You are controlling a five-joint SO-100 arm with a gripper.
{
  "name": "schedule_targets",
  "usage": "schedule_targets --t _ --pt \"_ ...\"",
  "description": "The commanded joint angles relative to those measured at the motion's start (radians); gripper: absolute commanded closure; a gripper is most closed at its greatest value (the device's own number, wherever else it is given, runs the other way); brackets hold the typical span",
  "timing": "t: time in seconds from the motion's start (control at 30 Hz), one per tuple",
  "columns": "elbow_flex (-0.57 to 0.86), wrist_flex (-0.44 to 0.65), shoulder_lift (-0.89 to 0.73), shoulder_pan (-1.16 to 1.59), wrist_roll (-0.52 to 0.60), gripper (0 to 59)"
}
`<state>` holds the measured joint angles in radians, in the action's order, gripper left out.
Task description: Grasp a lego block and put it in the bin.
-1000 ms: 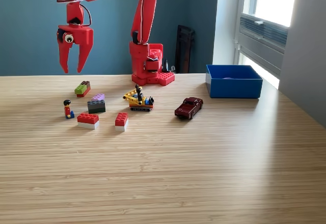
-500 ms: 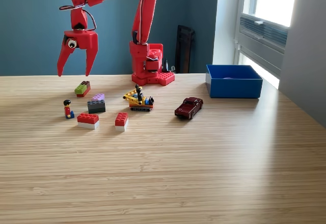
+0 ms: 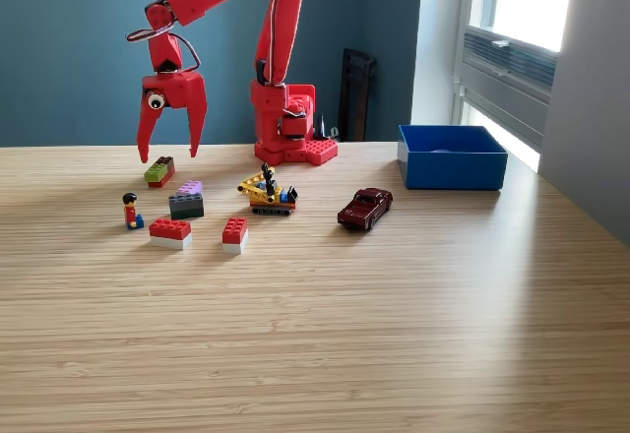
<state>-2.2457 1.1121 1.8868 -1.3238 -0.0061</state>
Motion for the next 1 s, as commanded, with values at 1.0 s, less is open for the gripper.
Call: schedule_targets --t 1.0 --pt "-0.167 -0.413 0.064 0.037 0.117 44.0"
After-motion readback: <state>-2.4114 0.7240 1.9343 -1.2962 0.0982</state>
